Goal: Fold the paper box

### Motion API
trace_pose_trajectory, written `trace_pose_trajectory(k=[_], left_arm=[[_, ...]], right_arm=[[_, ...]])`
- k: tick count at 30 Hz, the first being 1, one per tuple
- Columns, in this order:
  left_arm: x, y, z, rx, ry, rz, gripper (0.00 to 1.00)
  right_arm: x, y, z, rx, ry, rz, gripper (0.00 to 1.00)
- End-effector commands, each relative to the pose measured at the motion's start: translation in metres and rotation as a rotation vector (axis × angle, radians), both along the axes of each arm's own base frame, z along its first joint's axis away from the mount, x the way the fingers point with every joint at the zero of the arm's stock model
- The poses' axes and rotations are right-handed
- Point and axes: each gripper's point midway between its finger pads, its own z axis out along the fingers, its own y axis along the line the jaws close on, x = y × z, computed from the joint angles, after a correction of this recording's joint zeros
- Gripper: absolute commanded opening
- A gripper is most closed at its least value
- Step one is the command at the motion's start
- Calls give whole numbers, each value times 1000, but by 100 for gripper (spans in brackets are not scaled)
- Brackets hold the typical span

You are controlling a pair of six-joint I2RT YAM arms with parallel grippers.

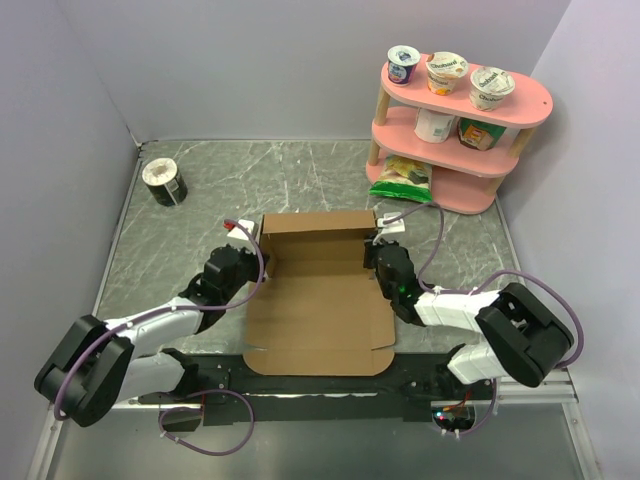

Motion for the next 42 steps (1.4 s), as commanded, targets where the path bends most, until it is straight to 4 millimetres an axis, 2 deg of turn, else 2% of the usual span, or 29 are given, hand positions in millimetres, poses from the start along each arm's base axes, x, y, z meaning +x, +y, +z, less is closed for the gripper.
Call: trace_pose_trajectory(k=[1,5,9,23,26,27,29,30,31,34,42], left_arm=[[13,11,26,-85,-47,127,1],[18,28,22,-71,-34,239,1],[19,44,21,-57,-36,321,1],[23,60,27,-90,-35,399,1],[23,62,29,-104,-37,390,1],[23,64,31,-112,-40,396,1],[22,60,32,-124,-45,358,1],[21,59,36,-128,-61,343,1],[21,57,40,-133,-71,325,1],[20,48,46,-146,-73,277,1],[23,51,31,-114,-18,312,1]], right_arm=[[10,-25,25,110,-63,-178,0],[9,-32,21,89,-36,-212,0],[1,-46,11,70,11,-280,0],[-20,-81,19,7,54,-401,0],[-25,-80,17,62,58,-378,0],[-27,-74,13,78,71,-329,0],[-25,-66,19,108,53,-245,9],[-24,-59,23,122,42,-196,12],[-25,-48,24,118,52,-124,19],[-25,-33,27,109,83,-47,27],[-26,-32,25,144,85,-57,40]])
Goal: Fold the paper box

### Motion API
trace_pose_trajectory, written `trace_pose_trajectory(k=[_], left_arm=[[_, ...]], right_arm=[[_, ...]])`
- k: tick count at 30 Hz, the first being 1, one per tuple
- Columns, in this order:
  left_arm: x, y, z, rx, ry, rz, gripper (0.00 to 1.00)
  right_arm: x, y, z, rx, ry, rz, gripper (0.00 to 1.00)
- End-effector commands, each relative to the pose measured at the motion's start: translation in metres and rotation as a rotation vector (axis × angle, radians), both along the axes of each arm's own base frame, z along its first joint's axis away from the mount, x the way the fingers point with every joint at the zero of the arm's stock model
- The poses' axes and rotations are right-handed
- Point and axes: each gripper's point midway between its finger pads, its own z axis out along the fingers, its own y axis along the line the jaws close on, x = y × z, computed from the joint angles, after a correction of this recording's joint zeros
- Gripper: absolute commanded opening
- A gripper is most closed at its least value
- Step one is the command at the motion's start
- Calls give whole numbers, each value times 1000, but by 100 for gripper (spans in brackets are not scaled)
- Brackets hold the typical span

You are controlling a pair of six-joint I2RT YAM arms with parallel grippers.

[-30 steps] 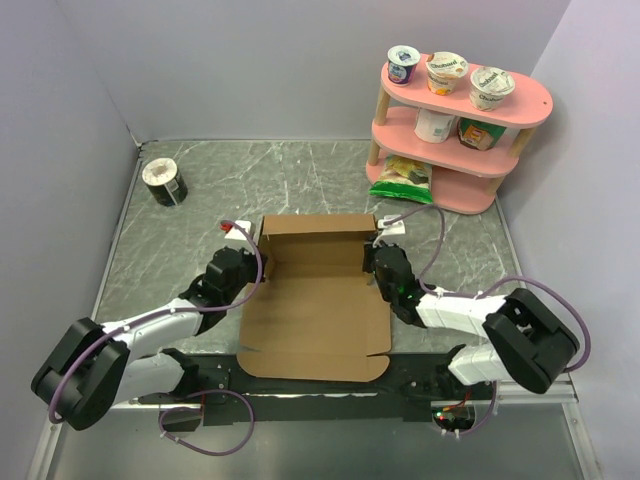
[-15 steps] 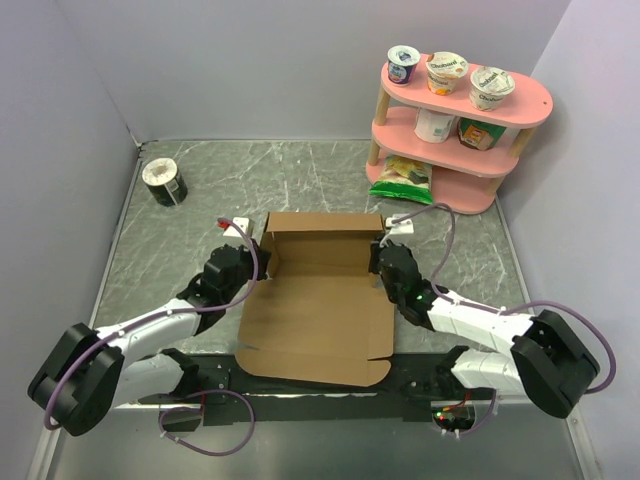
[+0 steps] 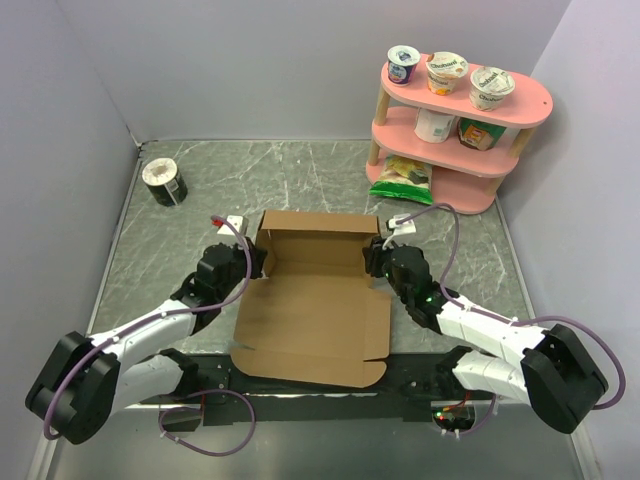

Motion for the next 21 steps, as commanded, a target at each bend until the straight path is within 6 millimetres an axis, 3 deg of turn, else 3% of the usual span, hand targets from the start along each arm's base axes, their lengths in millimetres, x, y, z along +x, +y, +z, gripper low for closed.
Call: trace_pose_trajectory(k=[1,6,8,14,15,16,18,19,21], left_arm=[[24,44,7,-4,-20,248,1],[25,45,7,5,-17,251,1],[25,45,6,7,-14,251,1],[24,46,5,6,-17,255,1],[24,47,8,-2,-24,257,1],[22,47,6,-2,-23,258,1],[22,48,14,-16,-53,261,1],[20,48,14,-20,-60,263,1],[19,51,18,-20,-77,281,1]], right_arm=[[12,-34,10,48,-30,-183,42],[9,-37,9,48,-52,-176,43],[8,-38,8,48,-55,-185,37],[8,-48,6,43,-69,-234,34],[8,-53,2,47,-46,-269,31],[7,-56,0,45,-30,-299,19],[10,-67,-1,53,-16,-391,7],[7,-78,-7,20,5,-451,6],[9,-83,-7,21,21,-505,3]])
